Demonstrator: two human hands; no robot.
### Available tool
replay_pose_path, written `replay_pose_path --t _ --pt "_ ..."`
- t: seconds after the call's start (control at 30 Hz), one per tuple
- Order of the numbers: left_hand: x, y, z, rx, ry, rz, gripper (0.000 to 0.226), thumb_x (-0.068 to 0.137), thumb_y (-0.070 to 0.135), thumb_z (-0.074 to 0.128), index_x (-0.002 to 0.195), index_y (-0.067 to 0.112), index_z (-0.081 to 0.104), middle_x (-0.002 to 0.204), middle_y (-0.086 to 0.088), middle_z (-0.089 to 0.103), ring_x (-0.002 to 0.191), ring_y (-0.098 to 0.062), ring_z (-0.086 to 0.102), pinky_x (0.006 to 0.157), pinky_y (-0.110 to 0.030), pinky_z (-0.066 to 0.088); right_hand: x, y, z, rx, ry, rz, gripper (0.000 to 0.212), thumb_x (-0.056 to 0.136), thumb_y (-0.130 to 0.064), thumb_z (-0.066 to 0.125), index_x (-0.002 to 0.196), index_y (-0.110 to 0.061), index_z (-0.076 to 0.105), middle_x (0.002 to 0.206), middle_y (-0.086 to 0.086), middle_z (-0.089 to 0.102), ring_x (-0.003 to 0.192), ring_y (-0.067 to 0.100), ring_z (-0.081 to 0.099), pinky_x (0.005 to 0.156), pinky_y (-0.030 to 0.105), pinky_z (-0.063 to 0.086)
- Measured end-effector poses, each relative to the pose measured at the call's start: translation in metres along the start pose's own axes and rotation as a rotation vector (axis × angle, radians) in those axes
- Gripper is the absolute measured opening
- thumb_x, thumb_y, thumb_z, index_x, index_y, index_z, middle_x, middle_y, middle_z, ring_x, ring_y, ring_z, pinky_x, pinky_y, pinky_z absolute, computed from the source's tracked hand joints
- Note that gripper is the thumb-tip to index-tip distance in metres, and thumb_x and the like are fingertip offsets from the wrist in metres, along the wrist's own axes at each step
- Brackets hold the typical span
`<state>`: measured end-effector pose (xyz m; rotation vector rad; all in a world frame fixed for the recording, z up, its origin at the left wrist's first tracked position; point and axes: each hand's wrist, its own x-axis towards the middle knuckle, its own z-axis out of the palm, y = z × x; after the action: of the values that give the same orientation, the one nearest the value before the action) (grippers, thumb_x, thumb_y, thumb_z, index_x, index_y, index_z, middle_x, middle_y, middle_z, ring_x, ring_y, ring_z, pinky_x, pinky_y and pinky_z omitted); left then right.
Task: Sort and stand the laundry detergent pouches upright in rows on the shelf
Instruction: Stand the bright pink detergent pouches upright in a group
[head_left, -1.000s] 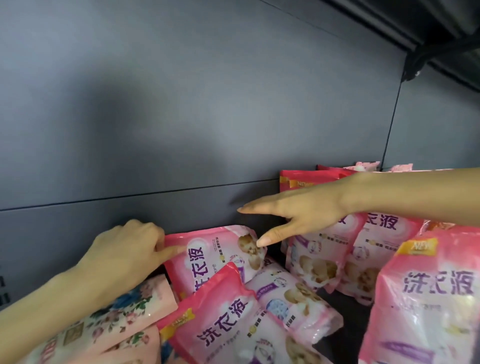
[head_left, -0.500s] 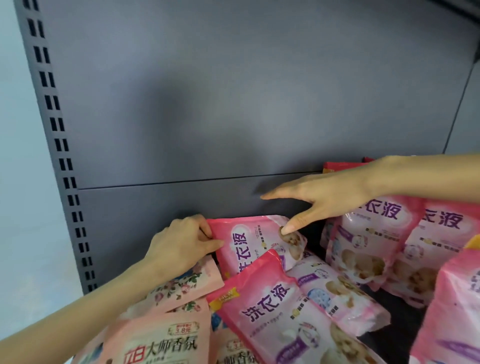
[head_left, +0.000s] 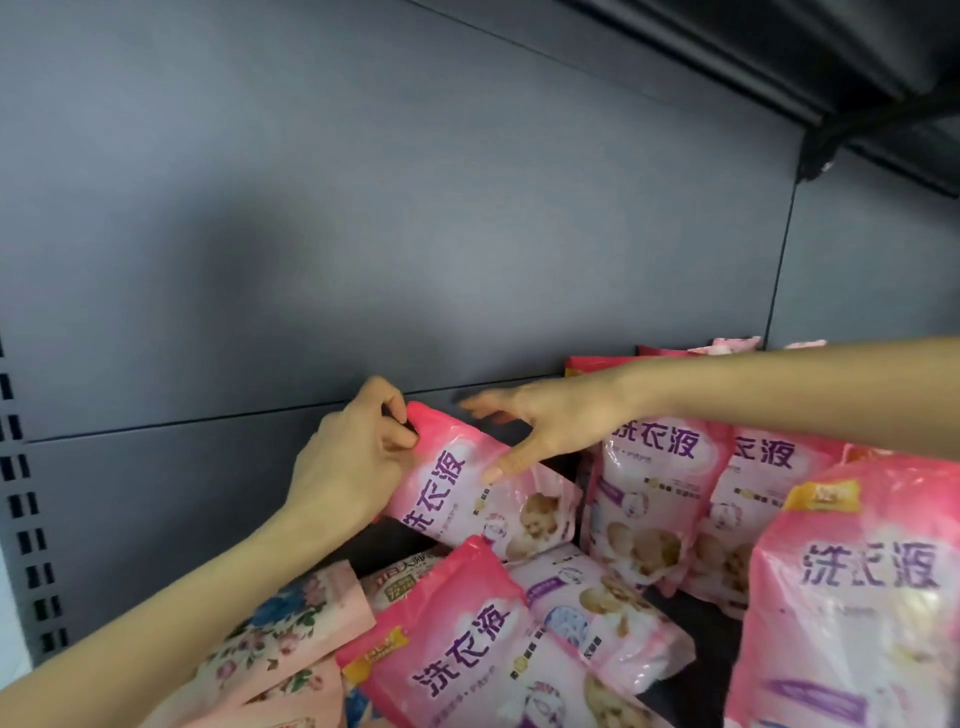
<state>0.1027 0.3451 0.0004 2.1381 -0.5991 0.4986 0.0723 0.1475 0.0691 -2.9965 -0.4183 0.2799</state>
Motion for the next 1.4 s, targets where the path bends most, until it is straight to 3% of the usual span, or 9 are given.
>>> replay_pose_path --t 0.1,0.27,0.4,0.5,0.73,0.83,0.97,1.2,1.4 --pt "0.007 0.017 0.001 0.052 0.011 0.114 0.036 0.079 0.013 0.067 0.077 0.033 0.037 0.075 0.023 0.065 0.077 -0.007 0.063 0.068 -0.034 0.051 0.003 0.004 0.001 0.160 0.053 -0.009 0.086 0.080 -0.038 0.070 0.147 -0.016 0.021 0.145 -0.001 0.040 0.132 0.011 0.040 0.111 0.033 0.034" --pt "0.011 0.033 0.002 0.004 -0.017 0.192 0.035 0.080 0.019 0.069 0.079 0.031 0.036 0.074 0.025 0.067 0.084 -0.002 0.064 0.074 -0.037 0.050 -0.002 0.007 -0.001 0.371 0.135 -0.021 0.057 0.084 -0.017 0.068 0.134 -0.012 0.041 0.127 0.001 0.059 0.116 0.014 0.057 0.103 0.033 0.044" --pt "0.007 0.038 0.005 -0.021 -0.021 0.236 0.035 0.080 0.024 0.070 0.079 0.032 0.036 0.080 0.024 0.069 0.087 0.001 0.063 0.077 -0.037 0.049 -0.002 0.008 -0.005 0.397 0.167 -0.059 0.013 0.086 -0.014 0.066 0.098 -0.018 0.063 0.097 -0.004 0.067 0.092 0.008 0.062 0.097 0.033 0.046" --pt "0.006 0.040 0.007 -0.036 -0.017 0.241 0.034 0.081 0.028 0.070 0.076 0.033 0.037 0.080 0.026 0.068 0.088 0.005 0.061 0.077 -0.032 0.046 -0.001 0.010 -0.007 0.434 0.160 -0.080 0.011 0.084 -0.016 0.068 0.081 -0.026 0.063 0.078 -0.015 0.066 0.079 0.000 0.060 0.089 0.031 0.049" --pt "0.005 0.026 0.008 -0.145 -0.132 0.224 0.030 0.074 0.040 0.072 0.091 0.034 0.048 0.098 0.020 0.067 0.099 0.003 0.059 0.092 -0.032 0.046 -0.003 0.015 -0.005 0.457 0.164 -0.076 0.011 0.087 -0.016 0.065 0.082 -0.025 0.067 0.074 -0.012 0.071 0.073 0.001 0.067 0.070 0.024 0.055" --pt "0.010 0.016 0.003 -0.166 -0.234 0.161 0.031 0.079 0.030 0.071 0.105 0.022 0.056 0.107 0.010 0.065 0.098 -0.002 0.060 0.089 -0.021 0.048 -0.006 0.023 -0.006 0.472 0.181 -0.061 0.009 0.087 -0.011 0.062 0.085 -0.018 0.067 0.074 -0.010 0.072 0.073 0.004 0.069 0.071 0.024 0.058" --pt "0.014 0.006 -0.001 -0.261 -0.344 0.038 0.025 0.083 0.024 0.065 0.106 0.015 0.064 0.104 -0.001 0.068 0.088 -0.009 0.067 0.086 -0.025 0.054 -0.011 0.034 -0.008 0.518 0.194 -0.052 0.010 0.088 -0.012 0.061 0.089 -0.017 0.070 0.082 -0.006 0.074 0.079 0.009 0.070 0.074 0.024 0.057" --pt "0.017 0.005 0.004 -0.411 -0.306 -0.023 0.033 0.078 0.021 0.070 0.109 0.010 0.066 0.094 -0.006 0.071 0.076 -0.011 0.069 0.072 -0.020 0.057 -0.019 0.036 -0.016 0.544 0.202 -0.042 0.014 0.088 -0.010 0.060 0.095 -0.018 0.069 0.088 -0.003 0.074 0.080 0.012 0.071 0.070 0.022 0.057" --pt "0.021 0.008 0.002 -0.042 -0.172 0.216 0.018 0.089 0.024 0.060 0.092 0.012 0.074 0.080 -0.005 0.071 0.072 -0.013 0.066 0.073 -0.028 0.056 -0.020 0.037 -0.020 0.493 0.213 -0.005 0.010 0.087 -0.012 0.061 0.091 -0.011 0.070 0.089 0.003 0.074 0.084 0.017 0.071 0.080 0.034 0.057"
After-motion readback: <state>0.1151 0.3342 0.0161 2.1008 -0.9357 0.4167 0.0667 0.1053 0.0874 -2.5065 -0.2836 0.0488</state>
